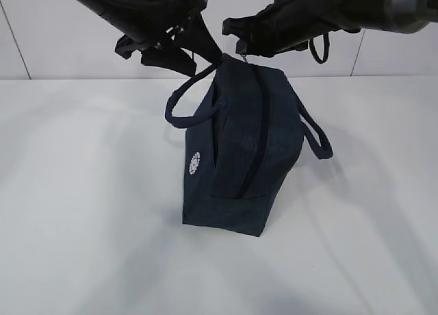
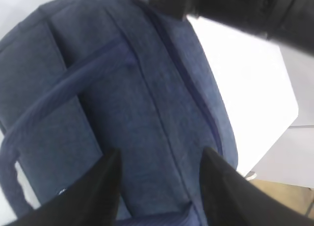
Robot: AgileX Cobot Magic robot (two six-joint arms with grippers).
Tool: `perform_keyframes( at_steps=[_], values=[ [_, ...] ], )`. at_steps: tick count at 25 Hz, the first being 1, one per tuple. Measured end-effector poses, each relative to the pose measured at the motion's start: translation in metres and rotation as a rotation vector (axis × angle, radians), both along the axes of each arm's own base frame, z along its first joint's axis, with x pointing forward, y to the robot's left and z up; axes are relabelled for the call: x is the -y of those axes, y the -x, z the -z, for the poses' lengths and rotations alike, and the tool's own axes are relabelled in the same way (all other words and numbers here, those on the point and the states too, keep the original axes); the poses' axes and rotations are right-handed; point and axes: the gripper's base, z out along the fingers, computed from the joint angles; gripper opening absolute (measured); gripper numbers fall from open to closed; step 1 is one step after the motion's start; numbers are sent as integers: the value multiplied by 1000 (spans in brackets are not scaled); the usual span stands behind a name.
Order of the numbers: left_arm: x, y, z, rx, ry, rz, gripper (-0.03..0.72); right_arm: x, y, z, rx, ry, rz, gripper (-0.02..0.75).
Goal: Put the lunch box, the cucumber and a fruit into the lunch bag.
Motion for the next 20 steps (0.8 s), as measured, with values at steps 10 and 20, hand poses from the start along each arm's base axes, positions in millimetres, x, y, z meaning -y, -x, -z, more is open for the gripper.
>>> perform_keyframes(
  at_steps=[10,20],
  values=[
    [14,-20,32,-119,15,13,355,0,0,0,-5,1,-3,0],
    [19,-23,48,-184,42,34,155,-1,1,4,-25,6,-12,0]
  ],
)
